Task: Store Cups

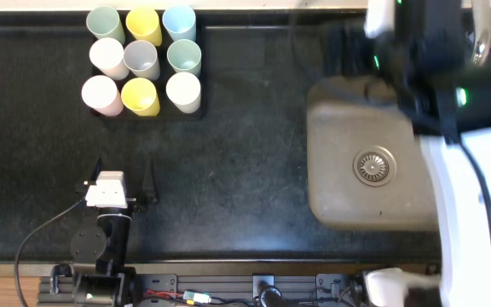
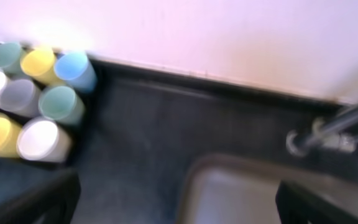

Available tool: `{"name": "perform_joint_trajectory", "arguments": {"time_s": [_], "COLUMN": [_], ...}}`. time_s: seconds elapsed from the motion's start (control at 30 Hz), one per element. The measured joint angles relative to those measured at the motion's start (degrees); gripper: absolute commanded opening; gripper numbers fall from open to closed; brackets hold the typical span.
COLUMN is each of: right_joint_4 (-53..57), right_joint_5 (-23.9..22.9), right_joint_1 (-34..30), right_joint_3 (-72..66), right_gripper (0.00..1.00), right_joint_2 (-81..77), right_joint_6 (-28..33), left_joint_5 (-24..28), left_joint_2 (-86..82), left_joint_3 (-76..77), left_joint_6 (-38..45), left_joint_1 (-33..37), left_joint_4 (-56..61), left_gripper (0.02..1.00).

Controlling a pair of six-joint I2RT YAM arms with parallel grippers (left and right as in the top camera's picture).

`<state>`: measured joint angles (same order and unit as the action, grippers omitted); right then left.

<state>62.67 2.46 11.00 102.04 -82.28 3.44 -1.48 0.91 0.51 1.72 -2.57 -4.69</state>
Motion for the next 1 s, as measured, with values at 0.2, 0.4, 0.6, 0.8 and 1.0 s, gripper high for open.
{"name": "perform_joint_trajectory", "arguments": {"time_s": [0.2, 0.4, 0.6, 0.8, 1.0], "right_joint_4": [-18.4, -33.9, -42.2, -49.9, -56.1], "right_joint_5": [0.2, 0.3, 0.3, 0.3, 0.3], "right_joint_1": [-2.2, -2.3, -2.3, -2.3, -2.3], "right_joint_3": [-33.2, -57.0, -75.7, -90.1, -98.1], "right_gripper": [0.996, 0.996, 0.998, 0.996, 0.996], "right_joint_2": [25.3, 50.4, 63.7, 71.2, 76.1], "right_joint_6": [3.0, 4.0, 4.2, 4.3, 4.3], "left_joint_5": [0.0, 0.0, 0.0, 0.0, 0.0], "left_joint_2": [0.0, 0.0, 0.0, 0.0, 0.0], "left_joint_3": [0.0, 0.0, 0.0, 0.0, 0.0], "left_joint_6": [0.0, 0.0, 0.0, 0.0, 0.0], "left_joint_1": [0.0, 0.0, 0.0, 0.0, 0.0], "left_joint_4": [0.0, 0.0, 0.0, 0.0, 0.0], "left_gripper": [1.000, 1.000, 0.998, 1.000, 1.000]}}
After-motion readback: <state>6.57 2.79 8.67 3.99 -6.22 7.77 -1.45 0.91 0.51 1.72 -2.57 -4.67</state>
